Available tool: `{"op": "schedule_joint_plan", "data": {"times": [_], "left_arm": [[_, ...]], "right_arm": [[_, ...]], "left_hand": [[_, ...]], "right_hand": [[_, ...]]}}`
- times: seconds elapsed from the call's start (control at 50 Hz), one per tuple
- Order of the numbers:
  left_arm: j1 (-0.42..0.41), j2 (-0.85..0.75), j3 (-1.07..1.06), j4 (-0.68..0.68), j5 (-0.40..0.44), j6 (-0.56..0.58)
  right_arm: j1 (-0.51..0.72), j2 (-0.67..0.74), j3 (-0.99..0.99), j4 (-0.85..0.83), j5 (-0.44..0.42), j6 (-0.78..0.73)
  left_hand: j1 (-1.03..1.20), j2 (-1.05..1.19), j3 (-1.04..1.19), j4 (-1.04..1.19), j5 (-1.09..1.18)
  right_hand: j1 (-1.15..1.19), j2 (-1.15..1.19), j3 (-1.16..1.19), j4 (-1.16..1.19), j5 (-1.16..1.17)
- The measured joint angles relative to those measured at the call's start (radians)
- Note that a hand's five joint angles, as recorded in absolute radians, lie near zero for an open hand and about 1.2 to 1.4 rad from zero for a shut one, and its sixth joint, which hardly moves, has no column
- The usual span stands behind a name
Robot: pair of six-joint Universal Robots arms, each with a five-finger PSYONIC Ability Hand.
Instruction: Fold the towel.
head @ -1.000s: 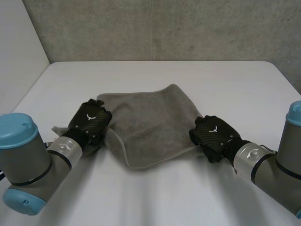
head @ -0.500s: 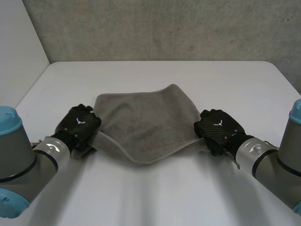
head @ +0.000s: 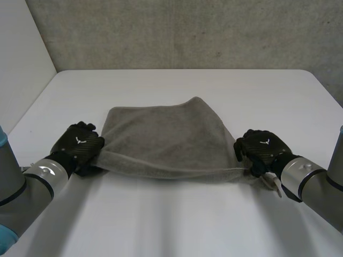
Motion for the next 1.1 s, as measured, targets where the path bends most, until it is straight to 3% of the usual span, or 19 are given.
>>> {"op": "schedule_joint_plan", "data": {"times": [0.3, 0.38, 0.46, 0.62, 0.94, 1.1], "left_arm": [[0.057, 0.007, -0.003, -0.021, -0.003, -0.011], [0.068, 0.006, -0.002, -0.021, -0.003, -0.012], [0.074, 0.005, -0.001, -0.019, -0.003, -0.014], [0.072, 0.006, -0.001, -0.015, -0.001, -0.041], [0.072, 0.015, -0.008, -0.054, 0.107, -0.077], [0.087, 0.047, -0.013, -0.111, 0.12, -0.073]], "right_arm": [[-0.029, 0.074, 0.01, 0.012, 0.003, 0.04], [-0.034, 0.073, 0.015, 0.015, -0.006, 0.037], [-0.04, 0.069, 0.012, 0.017, -0.026, 0.03], [-0.107, -0.028, 0.001, 0.019, -0.074, 0.024], [-0.19, -0.081, 0.0, 0.04, -0.102, -0.062], [-0.192, -0.076, 0.001, 0.04, -0.102, -0.085]], "left_hand": [[0.0, 0.0, 0.0, 0.0, 0.0], [-0.059, -0.079, 0.0, 0.0, -0.067], [-0.285, -0.301, 0.0, 0.0, -0.299], [-0.449, -0.452, 0.0, 0.0, -0.477], [-0.449, -0.454, 0.0, 0.0, -0.475], [-0.449, -0.454, 0.0, 0.0, -0.47]], "right_hand": [[-0.045, -0.056, 0.0, 0.0, -0.031], [0.295, 0.286, 0.0, 0.0, 0.292], [0.551, 0.542, 0.0, 0.0, 0.564], [0.551, 0.545, 0.0, 0.0, 0.568], [0.551, 0.545, 0.0, 0.0, 0.568], [0.551, 0.545, 0.0, 0.0, 0.572]]}}
